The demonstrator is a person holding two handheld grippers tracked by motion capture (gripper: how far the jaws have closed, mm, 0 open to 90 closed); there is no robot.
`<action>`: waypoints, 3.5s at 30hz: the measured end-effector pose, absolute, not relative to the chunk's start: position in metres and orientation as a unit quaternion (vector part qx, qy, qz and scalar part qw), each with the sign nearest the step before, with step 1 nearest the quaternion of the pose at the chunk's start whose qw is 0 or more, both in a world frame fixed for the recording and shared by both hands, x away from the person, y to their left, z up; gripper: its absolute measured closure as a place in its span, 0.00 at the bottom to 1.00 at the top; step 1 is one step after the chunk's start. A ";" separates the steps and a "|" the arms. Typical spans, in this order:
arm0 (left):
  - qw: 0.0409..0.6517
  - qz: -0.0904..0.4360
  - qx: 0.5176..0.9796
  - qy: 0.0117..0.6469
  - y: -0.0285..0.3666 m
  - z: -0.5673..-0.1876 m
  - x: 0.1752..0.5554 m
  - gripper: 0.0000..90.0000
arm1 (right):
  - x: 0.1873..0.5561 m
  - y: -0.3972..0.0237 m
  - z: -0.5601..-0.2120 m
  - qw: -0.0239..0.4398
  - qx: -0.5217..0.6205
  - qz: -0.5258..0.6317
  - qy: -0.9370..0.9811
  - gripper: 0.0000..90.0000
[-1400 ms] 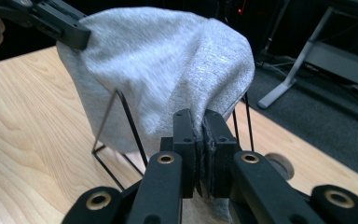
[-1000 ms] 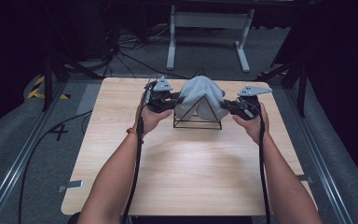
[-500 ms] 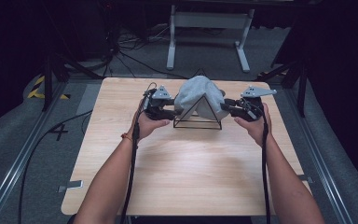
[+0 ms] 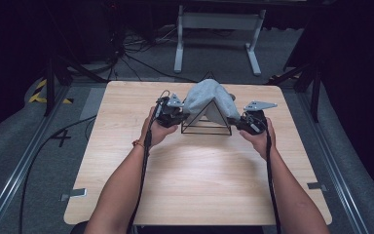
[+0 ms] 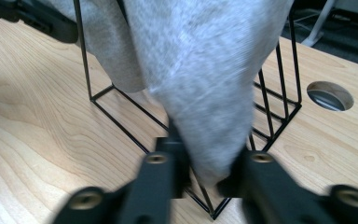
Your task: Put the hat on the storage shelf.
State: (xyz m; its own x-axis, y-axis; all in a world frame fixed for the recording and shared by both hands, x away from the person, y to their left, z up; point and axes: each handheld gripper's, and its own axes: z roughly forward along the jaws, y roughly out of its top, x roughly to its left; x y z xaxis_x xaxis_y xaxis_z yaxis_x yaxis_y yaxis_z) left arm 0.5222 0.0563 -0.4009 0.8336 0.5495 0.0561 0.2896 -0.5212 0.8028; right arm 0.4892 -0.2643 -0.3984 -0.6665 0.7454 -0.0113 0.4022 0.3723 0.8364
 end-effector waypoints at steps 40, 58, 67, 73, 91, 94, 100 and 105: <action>0.318 0.167 0.902 0.238 0.061 -0.431 0.525 0.90 | 0.509 -0.288 -0.435 0.202 0.412 0.360 0.812 0.79; 0.343 0.196 0.879 0.268 0.137 -0.408 0.476 0.41 | 0.464 -0.317 -0.402 0.236 0.390 0.350 0.818 0.59; 0.341 0.188 0.884 0.261 0.166 -0.411 0.447 0.38 | 0.436 -0.327 -0.395 0.236 0.375 0.341 0.829 0.57; 0.331 0.178 0.893 0.248 0.179 -0.413 0.425 0.36 | 0.416 -0.337 -0.397 0.229 0.372 0.345 0.831 0.56; 0.323 0.114 0.905 0.252 0.206 -0.468 0.370 0.27 | 0.347 -0.378 -0.447 0.223 0.386 0.319 0.836 0.44; 0.339 0.109 0.897 0.261 0.212 -0.472 0.364 0.26 | 0.341 -0.386 -0.458 0.214 0.395 0.331 0.830 0.42; 0.377 0.115 0.876 0.280 0.221 -0.481 0.354 0.24 | 0.335 -0.399 -0.466 0.205 0.420 0.360 0.807 0.36; 0.374 0.120 0.871 0.294 0.222 -0.481 0.352 0.21 | 0.334 -0.399 -0.467 0.209 0.427 0.356 0.805 0.33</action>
